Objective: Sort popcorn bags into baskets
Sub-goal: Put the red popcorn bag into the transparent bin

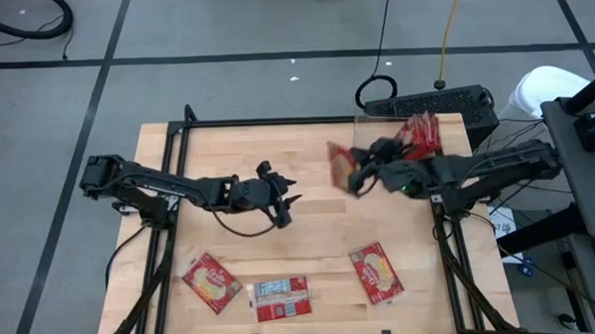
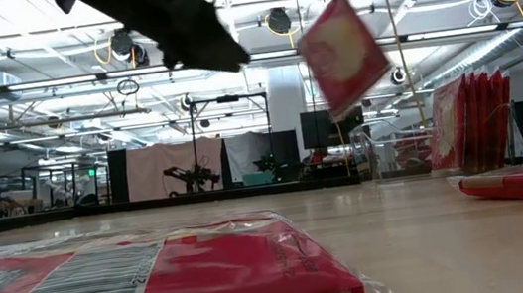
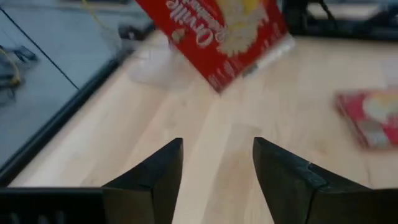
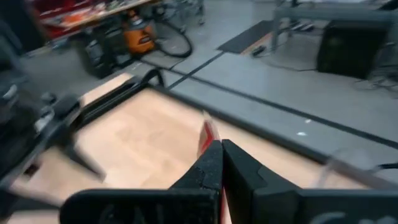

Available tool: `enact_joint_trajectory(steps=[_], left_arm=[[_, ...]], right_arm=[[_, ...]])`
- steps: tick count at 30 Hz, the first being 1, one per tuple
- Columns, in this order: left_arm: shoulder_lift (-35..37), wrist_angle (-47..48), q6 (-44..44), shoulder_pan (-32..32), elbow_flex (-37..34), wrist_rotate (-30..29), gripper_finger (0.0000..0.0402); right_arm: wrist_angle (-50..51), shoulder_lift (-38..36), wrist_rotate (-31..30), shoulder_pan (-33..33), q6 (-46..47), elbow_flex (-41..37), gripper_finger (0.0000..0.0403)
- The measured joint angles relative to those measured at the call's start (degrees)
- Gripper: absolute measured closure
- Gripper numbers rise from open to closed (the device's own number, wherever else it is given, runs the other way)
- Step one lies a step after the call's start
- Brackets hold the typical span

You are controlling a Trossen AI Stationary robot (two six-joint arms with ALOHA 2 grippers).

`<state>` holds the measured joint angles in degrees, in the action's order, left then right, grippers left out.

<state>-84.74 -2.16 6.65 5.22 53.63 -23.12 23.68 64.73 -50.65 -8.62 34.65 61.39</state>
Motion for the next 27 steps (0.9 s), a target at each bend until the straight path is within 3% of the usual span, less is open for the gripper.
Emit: enact_joint_trajectory(steps=[7,13,18,21,27], left_arm=[[4.93,8.38,-0.71,-3.34,-3.46,4.13,0.0183],[5.15,-8.98,1.20,-6.13,-15.52,15.35,0.0202],[5.30,-29.66,0.73,-6.17,-24.77,16.97,0.0207],[5.23,-33.42,0.05,-6.56,-27.61,19.06,0.0178],[4.54,-33.69,4.55,-6.61,-29.22,19.14,0.0076]], right_arm=[[-5.56,9.29,0.49,-6.00,4.08,0.00,0.0403],[-11.35,14.76,1.53,-8.51,5.37,0.00,0.0403],[-14.84,16.94,1.56,-9.20,4.59,0.02,0.0403],[-16.37,17.45,4.19,-9.29,3.63,0.04,0.0403],[-15.88,17.56,5.25,-10.02,3.67,0.04,0.0403]])
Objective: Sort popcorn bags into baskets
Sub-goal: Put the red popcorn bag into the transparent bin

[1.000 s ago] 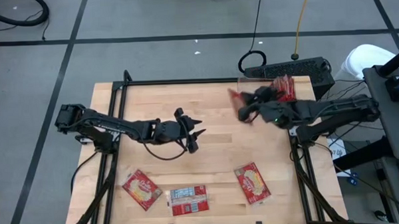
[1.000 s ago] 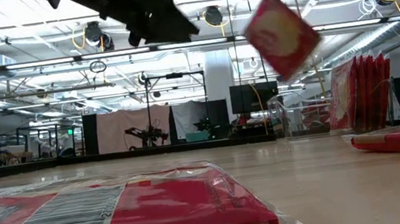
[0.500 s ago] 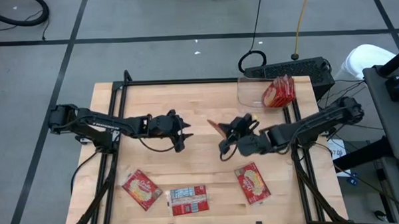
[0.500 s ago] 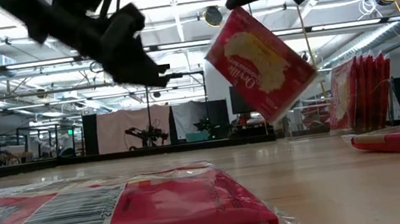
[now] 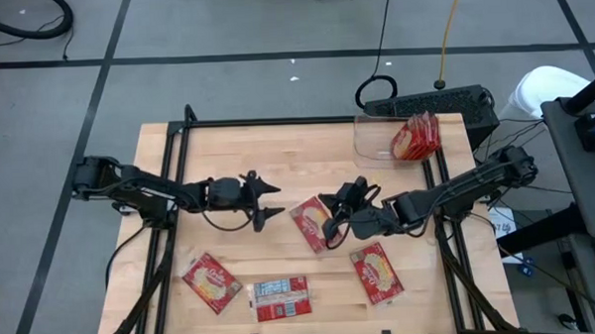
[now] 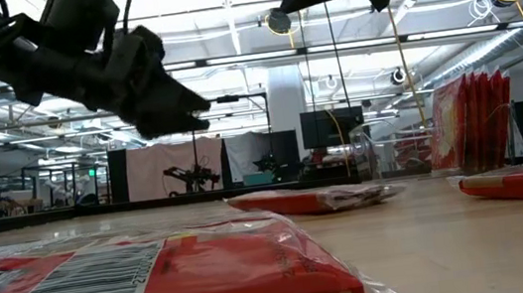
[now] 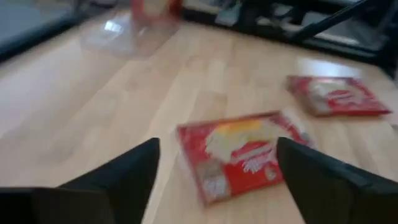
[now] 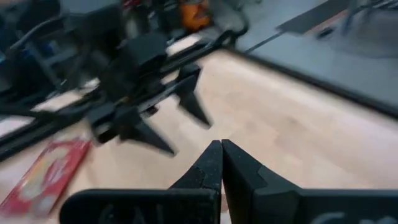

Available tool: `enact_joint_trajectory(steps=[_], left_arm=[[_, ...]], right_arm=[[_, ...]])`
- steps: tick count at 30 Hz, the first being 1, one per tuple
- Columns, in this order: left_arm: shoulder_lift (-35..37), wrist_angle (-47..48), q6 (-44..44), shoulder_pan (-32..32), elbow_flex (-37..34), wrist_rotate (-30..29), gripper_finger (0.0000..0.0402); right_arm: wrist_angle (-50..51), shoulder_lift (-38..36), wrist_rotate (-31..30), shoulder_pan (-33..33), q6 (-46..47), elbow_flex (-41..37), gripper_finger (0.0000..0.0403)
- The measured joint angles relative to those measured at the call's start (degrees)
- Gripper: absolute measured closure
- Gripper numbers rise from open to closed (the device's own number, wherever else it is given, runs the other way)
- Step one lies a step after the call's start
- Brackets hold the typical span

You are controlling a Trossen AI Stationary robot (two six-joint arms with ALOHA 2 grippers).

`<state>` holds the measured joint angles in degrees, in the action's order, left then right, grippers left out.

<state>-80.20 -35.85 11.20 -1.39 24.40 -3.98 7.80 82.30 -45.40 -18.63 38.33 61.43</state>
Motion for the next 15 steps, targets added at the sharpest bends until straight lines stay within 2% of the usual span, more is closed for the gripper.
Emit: enact_joint_trajectory(steps=[3,6,11,15], left_arm=[[0.00,1.75,4.69,-0.04,-0.09,-1.45,0.0046],[0.00,5.29,6.96,0.25,-0.07,-0.38,0.0044],[-0.20,8.89,6.95,2.14,-0.09,2.52,0.0083],[-1.90,8.35,9.99,1.47,-0.06,-0.79,0.0116]], right_arm=[[1.50,0.09,6.14,0.00,2.37,0.00,0.0403],[3.61,2.10,10.58,0.09,10.02,0.00,0.0400],[4.52,9.86,15.52,0.17,17.79,0.00,0.0369],[4.23,15.20,17.22,0.13,22.33,-0.01,0.0332]])
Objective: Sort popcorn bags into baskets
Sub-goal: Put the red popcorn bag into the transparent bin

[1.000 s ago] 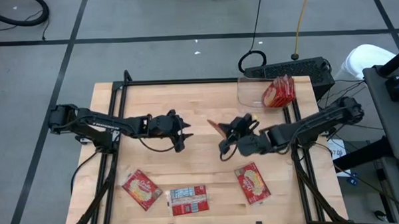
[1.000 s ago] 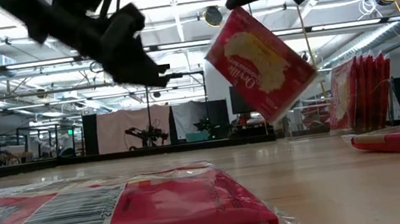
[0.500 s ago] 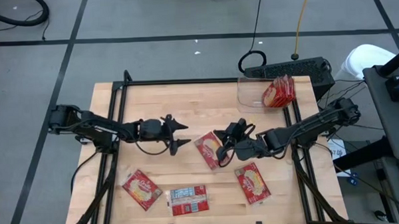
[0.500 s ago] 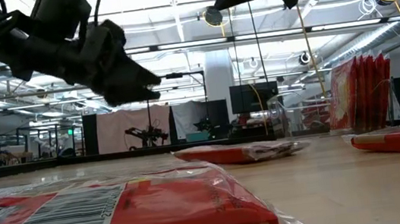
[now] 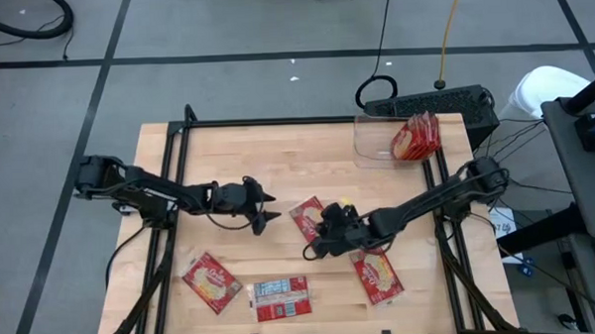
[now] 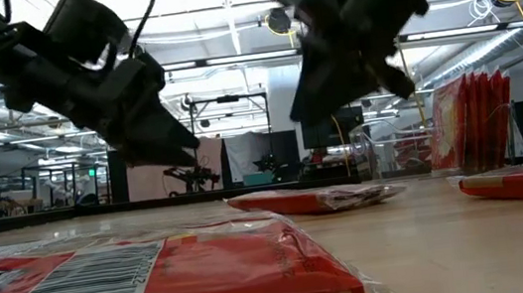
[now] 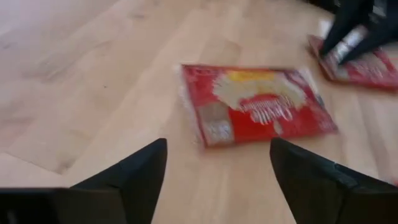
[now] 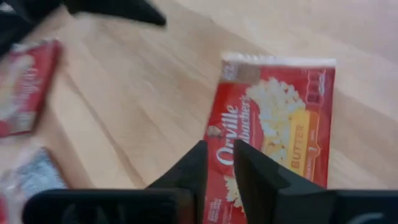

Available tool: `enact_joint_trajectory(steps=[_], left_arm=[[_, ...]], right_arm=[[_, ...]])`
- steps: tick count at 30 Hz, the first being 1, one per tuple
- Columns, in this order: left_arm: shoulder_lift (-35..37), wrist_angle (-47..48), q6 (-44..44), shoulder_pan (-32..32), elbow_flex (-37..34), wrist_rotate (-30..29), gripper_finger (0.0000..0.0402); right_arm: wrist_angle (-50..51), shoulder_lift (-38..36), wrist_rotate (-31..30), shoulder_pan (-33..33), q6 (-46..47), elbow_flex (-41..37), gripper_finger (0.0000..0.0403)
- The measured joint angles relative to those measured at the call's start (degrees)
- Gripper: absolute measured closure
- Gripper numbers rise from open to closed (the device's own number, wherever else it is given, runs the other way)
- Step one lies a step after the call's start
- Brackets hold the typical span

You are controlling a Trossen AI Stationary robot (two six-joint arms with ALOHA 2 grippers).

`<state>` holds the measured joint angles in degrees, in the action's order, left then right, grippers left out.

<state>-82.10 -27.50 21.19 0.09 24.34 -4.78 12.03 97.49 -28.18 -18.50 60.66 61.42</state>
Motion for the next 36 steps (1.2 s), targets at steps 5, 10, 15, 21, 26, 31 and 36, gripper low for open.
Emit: enact_joint_trajectory(steps=[5,10,15,21,26,31,36], left_arm=[[-5.05,0.12,3.72,-2.32,1.12,0.35,0.0103],[-11.36,-0.06,4.91,-3.04,4.40,1.40,0.0048],[-18.19,-0.28,6.43,-4.00,9.75,8.08,0.0018],[-23.69,-0.87,9.44,-4.72,14.63,10.72,0.0058],[-25.12,-0.50,7.63,-4.53,15.62,13.65,0.0162],[-25.16,1.85,-2.90,-3.49,15.56,16.44,0.0321],[-24.98,-0.70,-6.77,-3.26,15.33,17.39,0.0389]], right_arm=[[-1.69,2.80,0.02,-0.07,1.67,-0.03,0.0292],[-1.44,2.10,-0.12,-0.79,0.59,-0.03,0.0273],[-1.69,1.09,-0.29,-1.03,-1.83,-0.03,0.0274],[-1.18,0.81,-0.25,-1.33,-3.04,-0.03,0.0276],[-0.57,0.81,-0.39,-1.90,-3.78,-0.03,0.0277],[-0.59,0.81,-0.57,-2.29,-4.54,-0.03,0.0277],[-0.64,0.81,-0.82,-2.25,-4.40,-0.03,0.0277]])
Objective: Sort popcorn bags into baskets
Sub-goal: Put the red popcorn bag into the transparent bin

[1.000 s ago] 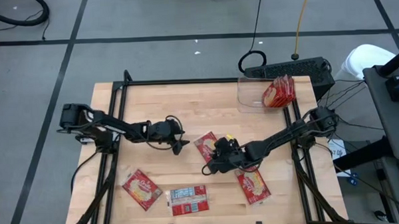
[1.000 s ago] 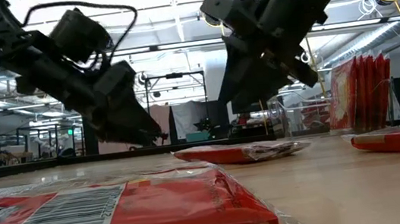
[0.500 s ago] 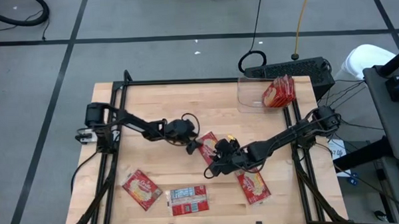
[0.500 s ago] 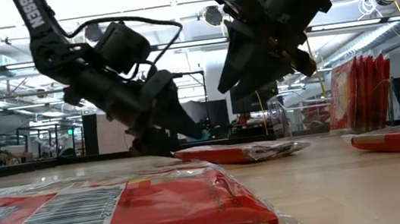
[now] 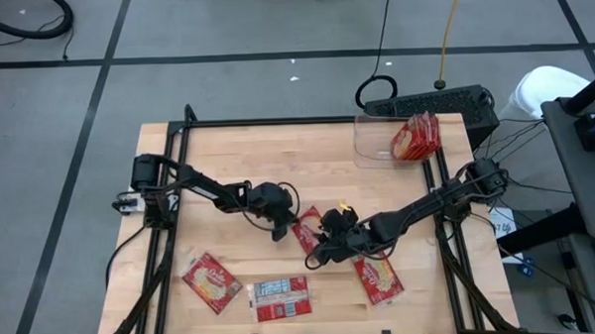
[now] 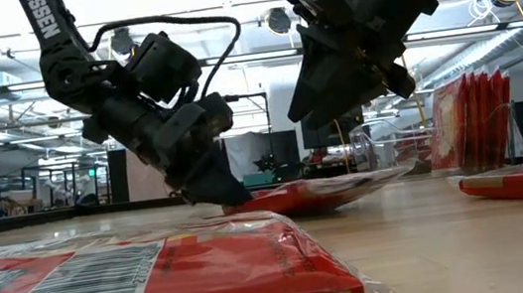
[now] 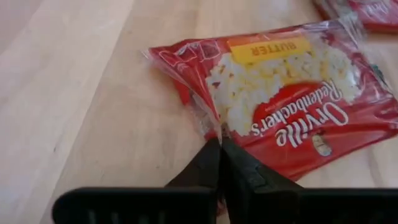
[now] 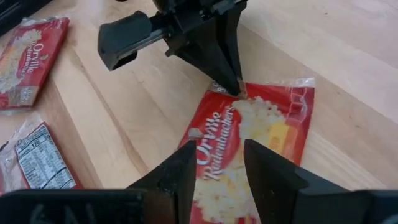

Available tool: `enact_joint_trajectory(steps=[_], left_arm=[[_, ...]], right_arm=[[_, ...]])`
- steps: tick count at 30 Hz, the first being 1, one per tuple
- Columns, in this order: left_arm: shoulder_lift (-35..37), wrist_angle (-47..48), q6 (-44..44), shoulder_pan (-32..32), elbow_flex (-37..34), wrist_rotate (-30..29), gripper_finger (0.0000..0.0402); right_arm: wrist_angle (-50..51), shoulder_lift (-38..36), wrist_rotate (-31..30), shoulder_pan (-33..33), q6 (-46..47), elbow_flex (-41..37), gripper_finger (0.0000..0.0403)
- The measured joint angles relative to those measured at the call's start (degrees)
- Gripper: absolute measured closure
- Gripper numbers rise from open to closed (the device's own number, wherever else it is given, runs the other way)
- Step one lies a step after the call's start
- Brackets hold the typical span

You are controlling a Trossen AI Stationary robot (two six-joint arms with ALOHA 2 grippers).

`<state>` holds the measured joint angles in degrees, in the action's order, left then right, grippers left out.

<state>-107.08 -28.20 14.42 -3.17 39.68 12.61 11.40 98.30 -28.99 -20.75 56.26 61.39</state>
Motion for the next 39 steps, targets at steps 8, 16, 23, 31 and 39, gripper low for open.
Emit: enact_joint_trajectory(steps=[8,16,23,31,39], left_arm=[[9.54,-1.54,-19.53,1.86,-0.10,-5.67,0.0397],[19.85,-1.82,-45.99,4.65,-0.06,-11.37,0.0399],[23.66,-0.98,-57.76,4.52,-0.04,-12.27,0.0399],[23.27,5.02,-57.41,4.37,-0.04,-13.28,0.0400],[23.31,4.56,-55.65,4.41,-0.04,-13.28,0.0400]], right_arm=[[-0.08,-5.55,-2.98,1.24,-1.64,-0.02,0.0273],[-0.72,-16.10,-9.88,1.19,-17.45,-0.02,0.0235],[-0.64,-16.84,-9.86,1.11,-29.73,-0.02,0.0190],[-0.20,-11.22,-9.20,1.15,-28.35,-0.02,0.0150],[-1.30,-8.23,-3.94,2.42,-23.11,-0.02,0.0164]])
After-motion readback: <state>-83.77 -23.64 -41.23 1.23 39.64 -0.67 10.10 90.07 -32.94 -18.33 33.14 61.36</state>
